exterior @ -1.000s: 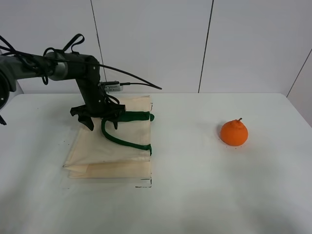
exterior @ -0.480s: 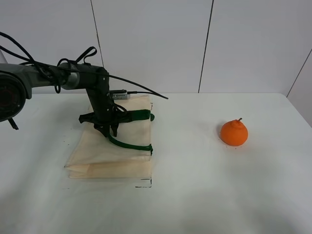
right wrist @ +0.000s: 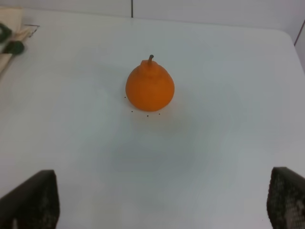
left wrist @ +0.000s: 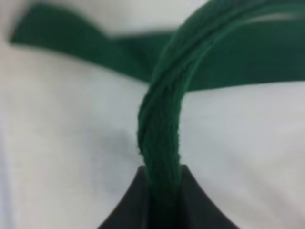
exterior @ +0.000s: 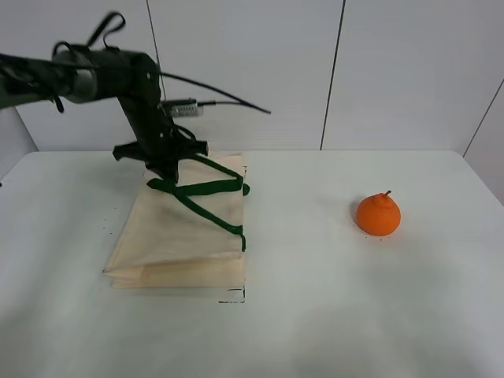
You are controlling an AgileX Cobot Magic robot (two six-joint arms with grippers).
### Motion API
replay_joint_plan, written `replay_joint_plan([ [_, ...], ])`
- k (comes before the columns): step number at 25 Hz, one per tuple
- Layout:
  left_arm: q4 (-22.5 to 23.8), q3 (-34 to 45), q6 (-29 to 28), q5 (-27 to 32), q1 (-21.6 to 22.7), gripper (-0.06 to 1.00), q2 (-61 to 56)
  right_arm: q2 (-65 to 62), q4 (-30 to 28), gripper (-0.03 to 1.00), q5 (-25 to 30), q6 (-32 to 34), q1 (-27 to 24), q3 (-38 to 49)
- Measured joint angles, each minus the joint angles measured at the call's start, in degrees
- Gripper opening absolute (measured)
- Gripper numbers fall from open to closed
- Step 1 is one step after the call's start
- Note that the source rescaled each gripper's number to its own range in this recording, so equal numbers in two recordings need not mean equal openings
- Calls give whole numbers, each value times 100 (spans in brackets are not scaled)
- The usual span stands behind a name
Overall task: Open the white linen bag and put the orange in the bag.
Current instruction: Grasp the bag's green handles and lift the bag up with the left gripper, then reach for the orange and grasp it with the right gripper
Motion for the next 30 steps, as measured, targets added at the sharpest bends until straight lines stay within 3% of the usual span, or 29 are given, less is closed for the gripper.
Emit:
replay_joint_plan([
  [9,0,-1561,605,1166,0,0,-1043,0,0,100,0,0,0,0],
  [15,-138,-1952,723,1235,0,0,-1528,475,0,100,-48,0,0,-60],
  [19,-186,-1953,761,1235,0,0,-1659,2061,0,100,-672,0,0,-385],
  [20,-194,-1953,761,1235,0,0,-1666,3033,0,100,-1025,0,0,-646],
  [22,-235,-1953,763,1235,0,0,-1666,4082,0,100,-1235,0,0,-1001],
  [30,-299,-1953,767,1235,0,0,-1666,8275,0,100,-1169,-84,0,-3014],
])
